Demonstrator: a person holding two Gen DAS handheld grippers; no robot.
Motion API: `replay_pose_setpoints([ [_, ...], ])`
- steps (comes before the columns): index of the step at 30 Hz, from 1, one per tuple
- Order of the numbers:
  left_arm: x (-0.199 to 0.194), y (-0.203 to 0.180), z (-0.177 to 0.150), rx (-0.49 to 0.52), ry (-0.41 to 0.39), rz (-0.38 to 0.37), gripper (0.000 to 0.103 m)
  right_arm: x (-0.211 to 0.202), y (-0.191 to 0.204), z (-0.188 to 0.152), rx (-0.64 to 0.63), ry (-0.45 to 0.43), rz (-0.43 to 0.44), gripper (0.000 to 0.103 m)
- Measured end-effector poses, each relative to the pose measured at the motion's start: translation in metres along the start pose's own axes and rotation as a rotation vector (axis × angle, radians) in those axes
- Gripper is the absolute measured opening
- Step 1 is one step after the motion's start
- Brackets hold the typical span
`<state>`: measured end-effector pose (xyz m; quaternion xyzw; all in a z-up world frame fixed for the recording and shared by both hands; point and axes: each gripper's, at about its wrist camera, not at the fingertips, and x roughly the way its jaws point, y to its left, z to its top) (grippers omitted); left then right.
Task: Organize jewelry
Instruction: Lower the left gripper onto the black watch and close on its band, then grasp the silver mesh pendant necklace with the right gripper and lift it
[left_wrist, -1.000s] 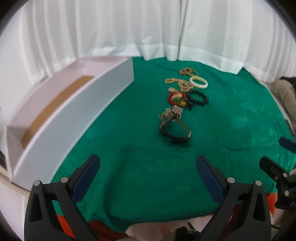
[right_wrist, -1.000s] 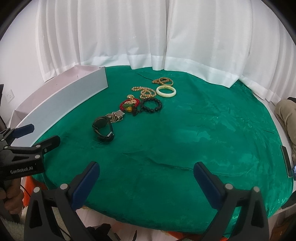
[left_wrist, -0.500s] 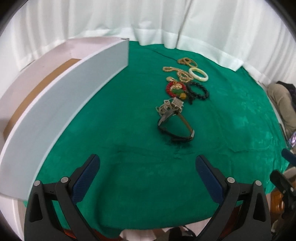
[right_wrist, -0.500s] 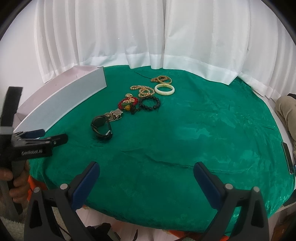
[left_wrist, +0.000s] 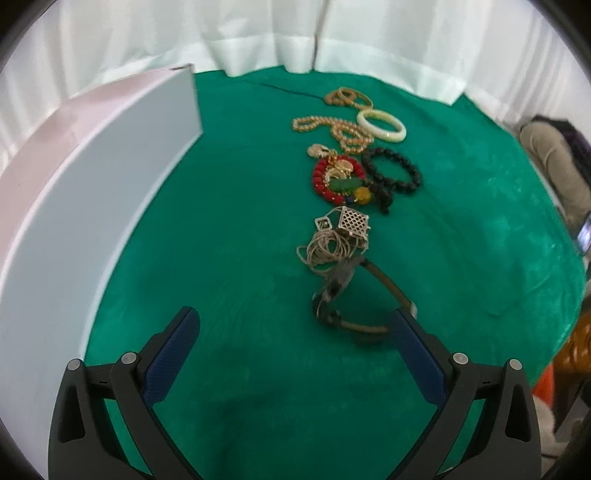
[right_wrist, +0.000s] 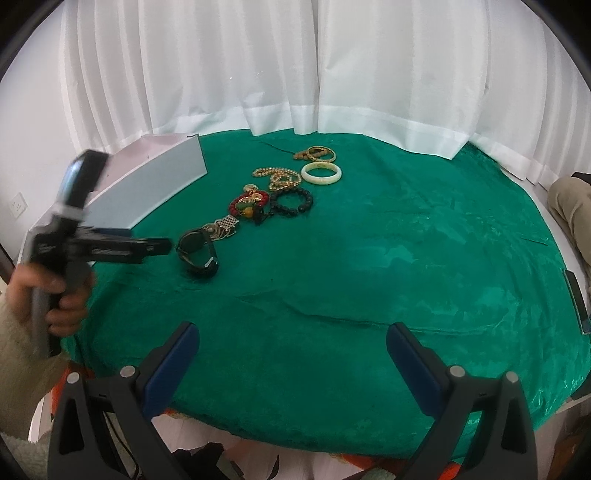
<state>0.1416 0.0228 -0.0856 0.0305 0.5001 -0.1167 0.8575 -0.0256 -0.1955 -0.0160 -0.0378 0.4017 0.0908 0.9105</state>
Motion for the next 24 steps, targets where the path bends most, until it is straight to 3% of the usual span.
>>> replay_pose_setpoints([
  [1,0.008,-0.004,0.002,0.023,0.006,0.008,0.099,0.000,0.000,0.000,-0.002,-0.001,-0.001,0.103],
  [6,0.028,-0.018,0.002,0.108,0.032,0.034,0.060,0.003,-0.001,0.001,0.003,0.005,-0.013,0.103],
  [8,0.026,-0.020,-0.001,0.112,0.026,0.015,0.017,0.006,-0.004,0.002,0.011,0.011,-0.014,0.103],
  [13,-0.002,0.000,-0.015,-0.009,-0.007,-0.030,0.016,0.019,-0.009,0.006,0.037,0.033,0.007,0.103],
  [19,-0.045,0.041,-0.044,-0.147,-0.061,0.033,0.016,0.061,-0.003,0.018,0.095,0.107,0.158,0.103],
  [24,-0.070,0.065,-0.064,-0.229,-0.092,0.088,0.016,0.105,0.045,0.045,0.009,0.123,0.325,0.103],
])
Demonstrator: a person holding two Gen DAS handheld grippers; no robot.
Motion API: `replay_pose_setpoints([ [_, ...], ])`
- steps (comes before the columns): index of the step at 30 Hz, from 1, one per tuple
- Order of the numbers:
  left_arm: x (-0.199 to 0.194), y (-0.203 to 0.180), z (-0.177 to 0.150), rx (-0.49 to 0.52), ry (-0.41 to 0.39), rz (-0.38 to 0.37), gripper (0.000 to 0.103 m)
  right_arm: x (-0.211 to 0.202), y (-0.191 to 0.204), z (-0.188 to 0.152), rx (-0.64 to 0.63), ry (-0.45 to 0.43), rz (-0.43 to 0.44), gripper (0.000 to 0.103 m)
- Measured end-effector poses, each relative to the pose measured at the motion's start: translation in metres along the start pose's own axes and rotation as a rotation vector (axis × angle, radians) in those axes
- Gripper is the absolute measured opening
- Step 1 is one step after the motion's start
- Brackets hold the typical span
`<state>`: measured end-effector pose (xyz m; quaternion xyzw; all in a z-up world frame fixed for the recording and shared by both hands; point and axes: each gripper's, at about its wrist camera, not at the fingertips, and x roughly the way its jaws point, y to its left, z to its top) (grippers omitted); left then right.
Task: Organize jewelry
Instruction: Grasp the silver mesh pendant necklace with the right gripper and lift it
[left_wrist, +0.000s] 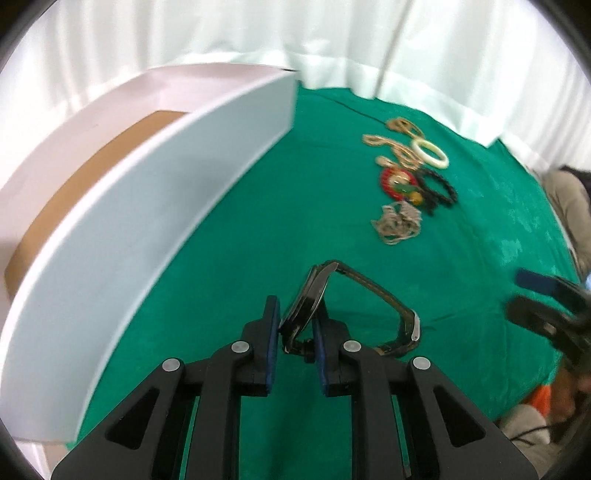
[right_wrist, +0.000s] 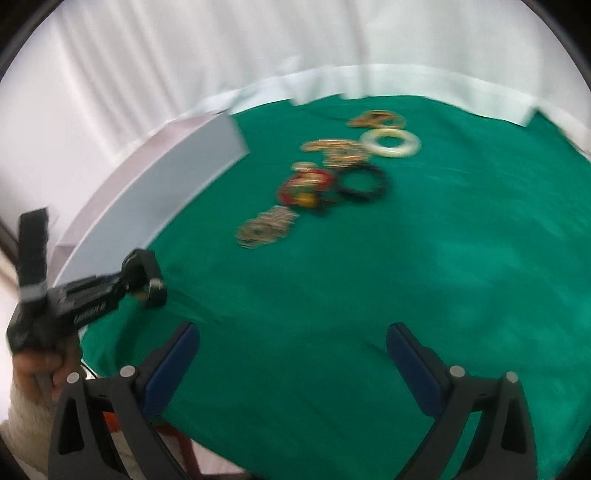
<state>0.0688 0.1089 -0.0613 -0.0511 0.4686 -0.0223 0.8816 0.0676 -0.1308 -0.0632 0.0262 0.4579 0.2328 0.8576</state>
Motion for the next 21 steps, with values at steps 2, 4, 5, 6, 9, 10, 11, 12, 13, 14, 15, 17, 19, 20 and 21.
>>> replay_pose_setpoints([
  [2,-0.002,0.010,-0.003,-0.032,0.001,0.002,0.016,0.028,0.012,0.015,-0.019,0.035,0.029,0.100],
  [4,-0.005,0.018,-0.007,-0.052,0.002,0.008,0.016,0.050,0.016,0.027,-0.014,0.050,0.006,0.098],
  [5,-0.006,0.021,-0.009,-0.057,0.000,0.013,0.016,0.060,0.016,0.032,-0.002,0.052,-0.015,0.098],
  [6,-0.008,0.024,-0.010,-0.062,-0.002,0.017,0.016,0.072,0.016,0.038,0.013,0.054,-0.038,0.098],
  [9,-0.007,0.028,-0.013,-0.075,0.001,0.006,0.016,0.099,0.022,0.052,0.028,0.049,-0.110,0.098],
  [10,-0.005,0.028,-0.013,-0.077,0.005,0.001,0.016,0.108,0.026,0.056,0.022,0.046,-0.137,0.098],
  [11,-0.004,0.029,-0.014,-0.077,0.009,-0.002,0.016,0.114,0.031,0.060,0.002,0.033,-0.178,0.098],
  [12,-0.004,0.030,-0.014,-0.077,0.010,-0.002,0.016,0.121,0.037,0.063,-0.033,0.019,-0.225,0.097],
  [13,-0.004,0.030,-0.014,-0.075,0.012,0.001,0.016,0.127,0.042,0.065,-0.066,0.009,-0.274,0.086],
  [14,-0.007,0.032,-0.016,-0.074,0.011,0.002,0.016,0.128,0.044,0.066,-0.090,-0.004,-0.316,0.061],
  [15,-0.009,0.034,-0.016,-0.075,0.009,0.003,0.016,0.126,0.047,0.066,-0.097,-0.015,-0.328,0.056],
  [17,-0.013,0.037,-0.017,-0.079,0.007,0.006,0.016,0.116,0.044,0.065,-0.055,0.001,-0.299,0.027],
  [19,-0.016,0.041,-0.016,-0.085,0.005,0.009,0.016,0.101,0.043,0.065,-0.031,-0.005,-0.259,0.026],
  [20,-0.019,0.043,-0.015,-0.090,0.003,0.009,0.016,0.095,0.044,0.066,-0.035,-0.004,-0.247,0.026],
  [21,-0.019,0.044,-0.013,-0.094,0.001,0.010,0.016,0.086,0.045,0.067,-0.041,-0.005,-0.235,0.026],
])
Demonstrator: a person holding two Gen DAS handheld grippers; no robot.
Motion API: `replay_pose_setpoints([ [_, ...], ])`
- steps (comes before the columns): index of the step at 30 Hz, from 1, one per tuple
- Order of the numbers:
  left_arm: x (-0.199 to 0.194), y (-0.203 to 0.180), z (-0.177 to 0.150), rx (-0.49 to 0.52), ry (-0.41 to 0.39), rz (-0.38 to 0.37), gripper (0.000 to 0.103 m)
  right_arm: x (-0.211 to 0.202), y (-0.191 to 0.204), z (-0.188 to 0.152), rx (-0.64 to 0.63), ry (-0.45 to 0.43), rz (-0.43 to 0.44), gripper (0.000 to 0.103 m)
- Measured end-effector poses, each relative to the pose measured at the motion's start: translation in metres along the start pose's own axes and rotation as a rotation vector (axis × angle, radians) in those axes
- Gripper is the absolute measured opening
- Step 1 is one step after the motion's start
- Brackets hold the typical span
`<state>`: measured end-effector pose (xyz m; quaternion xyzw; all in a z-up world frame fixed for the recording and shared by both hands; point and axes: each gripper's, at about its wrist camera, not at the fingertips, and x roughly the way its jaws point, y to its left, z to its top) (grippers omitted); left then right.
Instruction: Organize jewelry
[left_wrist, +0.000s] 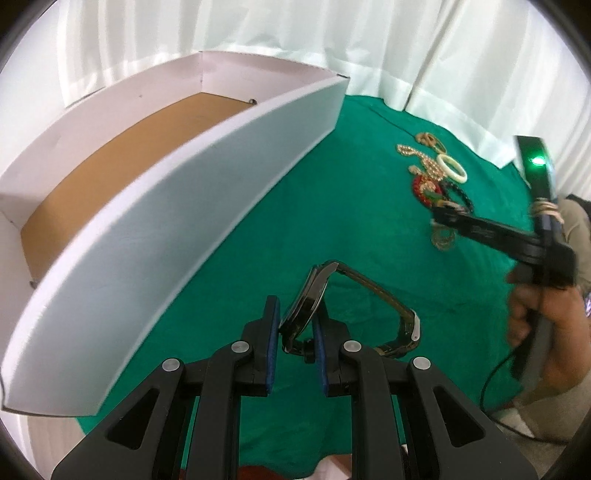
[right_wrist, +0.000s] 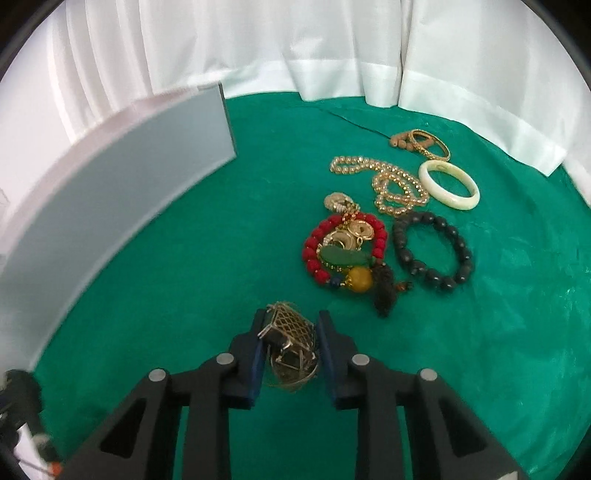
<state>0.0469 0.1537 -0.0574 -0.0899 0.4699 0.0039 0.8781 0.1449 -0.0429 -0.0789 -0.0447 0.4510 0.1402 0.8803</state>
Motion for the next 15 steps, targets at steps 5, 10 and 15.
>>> replay_pose_setpoints([
  [5,-0.026,0.009,0.013,-0.024,-0.030,-0.021,0.016,-0.042,-0.002,0.020,0.016,-0.005,0.137,0.021],
  [10,-0.072,0.027,0.041,-0.044,-0.098,-0.013,0.016,-0.088,0.027,0.063,-0.040,-0.032,0.281,0.021],
  [15,-0.107,0.076,0.073,-0.130,-0.154,0.073,0.016,-0.123,0.088,0.112,-0.126,-0.088,0.430,0.021],
])
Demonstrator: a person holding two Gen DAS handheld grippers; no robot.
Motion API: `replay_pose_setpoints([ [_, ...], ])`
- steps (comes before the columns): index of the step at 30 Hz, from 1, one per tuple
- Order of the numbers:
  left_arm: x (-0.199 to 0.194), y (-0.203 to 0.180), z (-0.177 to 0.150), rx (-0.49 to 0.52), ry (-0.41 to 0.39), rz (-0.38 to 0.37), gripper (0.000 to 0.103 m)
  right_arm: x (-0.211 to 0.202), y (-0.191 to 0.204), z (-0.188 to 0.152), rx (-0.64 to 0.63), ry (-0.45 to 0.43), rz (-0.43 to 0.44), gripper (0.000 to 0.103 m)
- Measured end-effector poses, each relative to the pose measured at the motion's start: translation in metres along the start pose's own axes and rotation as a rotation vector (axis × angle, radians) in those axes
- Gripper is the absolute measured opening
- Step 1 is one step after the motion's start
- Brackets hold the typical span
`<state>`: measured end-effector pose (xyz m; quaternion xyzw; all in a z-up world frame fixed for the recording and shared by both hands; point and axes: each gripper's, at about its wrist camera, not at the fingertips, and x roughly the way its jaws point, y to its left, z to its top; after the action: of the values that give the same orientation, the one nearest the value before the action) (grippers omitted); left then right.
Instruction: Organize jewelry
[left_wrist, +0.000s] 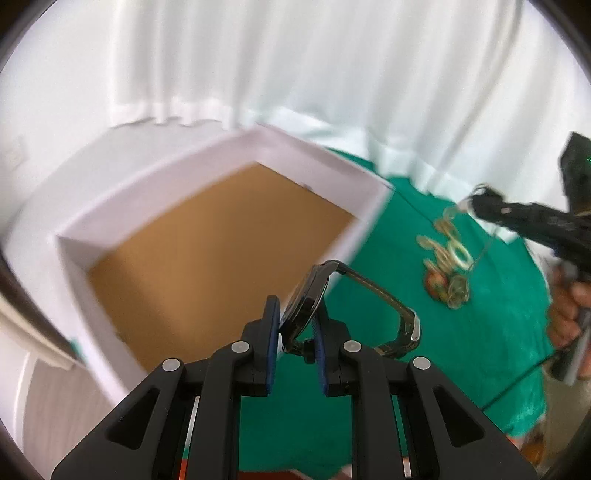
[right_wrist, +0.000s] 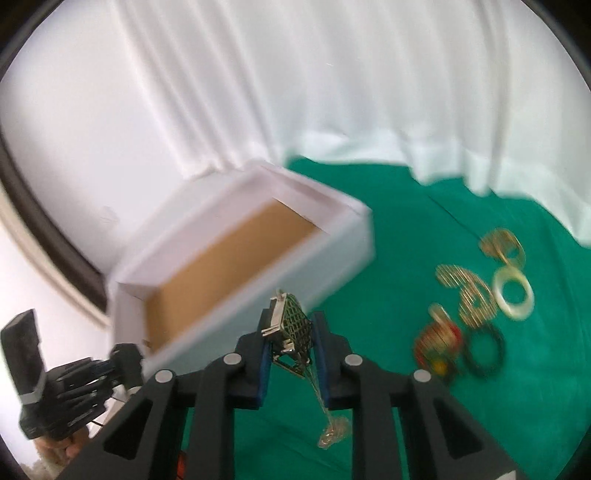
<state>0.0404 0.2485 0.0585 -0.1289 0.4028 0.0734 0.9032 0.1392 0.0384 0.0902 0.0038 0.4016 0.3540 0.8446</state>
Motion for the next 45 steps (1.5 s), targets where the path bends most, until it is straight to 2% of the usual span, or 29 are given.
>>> replay_pose_setpoints([
  [4,0.015,0.039,0.019,-0.061,0.000,0.139,0.016,0.017,0.051,0.040,-0.060,-0.027,0.110,0.021],
  [6,0.030,0.054,0.021,-0.089,0.024,0.166,0.016,0.038,0.073,0.052,-0.092,-0.016,0.139,0.021],
  [9,0.056,0.072,0.012,-0.119,0.077,0.205,0.016,0.091,0.093,0.058,-0.112,0.060,0.172,0.021],
  [13,0.085,0.086,-0.005,-0.164,0.157,0.228,0.018,0.171,0.090,0.039,-0.138,0.200,0.139,0.022],
  [15,0.086,0.092,-0.013,-0.189,0.166,0.240,0.028,0.199,0.083,0.025,-0.145,0.245,0.071,0.025],
  [16,0.082,0.093,-0.017,-0.193,0.155,0.252,0.041,0.204,0.081,0.021,-0.136,0.251,0.067,0.040],
  [17,0.079,0.091,-0.017,-0.191,0.141,0.260,0.054,0.205,0.078,0.018,-0.127,0.250,0.072,0.050],
  [19,0.071,0.087,-0.019,-0.179,0.108,0.280,0.063,0.201,0.074,0.013,-0.122,0.245,0.078,0.051],
  [22,0.059,0.074,-0.020,-0.167,0.071,0.264,0.063,0.190,0.075,0.008,-0.140,0.230,0.056,0.053],
  [27,0.041,0.034,-0.021,-0.098,0.001,0.236,0.073,0.152,0.060,-0.014,-0.174,0.159,-0.005,0.068],
  [29,0.037,0.011,-0.025,-0.058,-0.016,0.218,0.074,0.130,0.052,-0.028,-0.193,0.119,-0.066,0.075],
  [32,0.036,-0.023,-0.033,-0.005,-0.020,0.158,0.078,0.097,0.038,-0.049,-0.220,0.065,-0.168,0.079],
  [36,0.051,-0.065,-0.052,0.059,0.002,0.093,0.082,0.049,0.005,-0.089,-0.241,0.011,-0.383,0.081],
  [39,0.070,-0.098,-0.068,0.114,0.035,0.047,0.082,0.019,-0.031,-0.122,-0.176,0.006,-0.532,0.081],
  [43,0.091,-0.140,-0.087,0.174,0.051,-0.026,0.082,-0.011,-0.073,-0.156,-0.079,0.020,-0.647,0.081],
  [45,0.102,-0.154,-0.094,0.197,0.065,-0.029,0.082,-0.018,-0.088,-0.167,-0.063,0.017,-0.692,0.081],
])
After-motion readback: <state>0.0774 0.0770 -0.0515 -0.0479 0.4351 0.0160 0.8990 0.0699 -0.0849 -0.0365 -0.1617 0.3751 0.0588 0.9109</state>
